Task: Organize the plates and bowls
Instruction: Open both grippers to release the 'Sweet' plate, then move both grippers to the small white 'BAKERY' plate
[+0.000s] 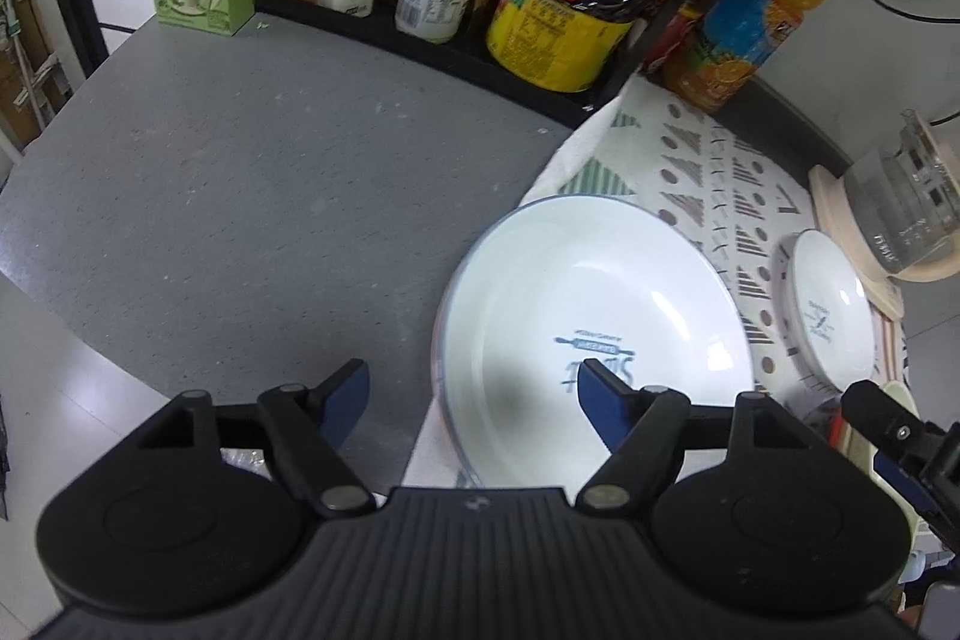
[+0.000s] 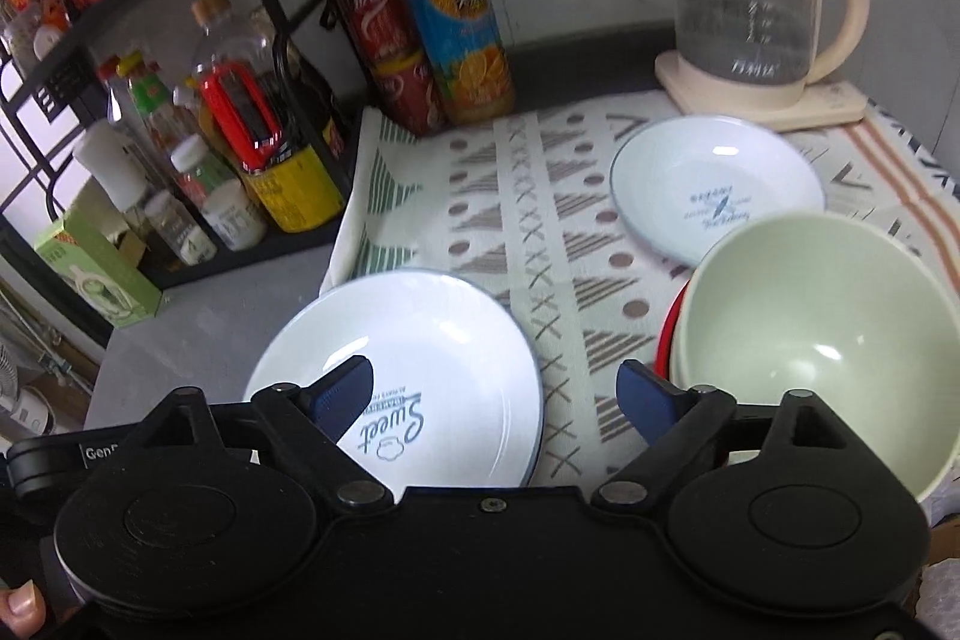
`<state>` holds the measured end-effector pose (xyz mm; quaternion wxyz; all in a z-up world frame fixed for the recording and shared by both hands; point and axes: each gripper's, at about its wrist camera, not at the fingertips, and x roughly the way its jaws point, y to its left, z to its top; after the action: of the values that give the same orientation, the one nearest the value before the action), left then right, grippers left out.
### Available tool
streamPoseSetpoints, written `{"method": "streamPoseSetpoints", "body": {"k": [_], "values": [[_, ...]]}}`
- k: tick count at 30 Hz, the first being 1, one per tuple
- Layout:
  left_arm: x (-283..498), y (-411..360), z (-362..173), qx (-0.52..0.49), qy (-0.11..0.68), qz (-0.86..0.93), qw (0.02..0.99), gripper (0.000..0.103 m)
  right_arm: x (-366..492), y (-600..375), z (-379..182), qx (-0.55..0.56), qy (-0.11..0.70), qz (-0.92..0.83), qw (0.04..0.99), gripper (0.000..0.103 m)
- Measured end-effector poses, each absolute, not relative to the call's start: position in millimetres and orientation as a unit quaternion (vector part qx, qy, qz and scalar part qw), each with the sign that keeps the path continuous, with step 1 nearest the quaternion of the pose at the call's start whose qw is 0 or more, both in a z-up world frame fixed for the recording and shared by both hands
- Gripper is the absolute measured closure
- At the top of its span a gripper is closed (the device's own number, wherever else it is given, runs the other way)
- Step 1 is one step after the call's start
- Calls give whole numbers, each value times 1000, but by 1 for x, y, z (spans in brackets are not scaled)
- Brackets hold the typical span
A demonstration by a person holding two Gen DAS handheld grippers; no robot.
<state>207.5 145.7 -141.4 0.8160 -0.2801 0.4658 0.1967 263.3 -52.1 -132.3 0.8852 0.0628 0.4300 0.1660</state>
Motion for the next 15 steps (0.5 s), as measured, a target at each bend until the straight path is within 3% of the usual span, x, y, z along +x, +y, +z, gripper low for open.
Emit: {"method": "streamPoseSetpoints", "body": {"k": [15], "values": [[256, 104, -129, -263, 454, 141, 840, 28, 290, -103, -117, 109, 415, 114, 896, 9]]}}
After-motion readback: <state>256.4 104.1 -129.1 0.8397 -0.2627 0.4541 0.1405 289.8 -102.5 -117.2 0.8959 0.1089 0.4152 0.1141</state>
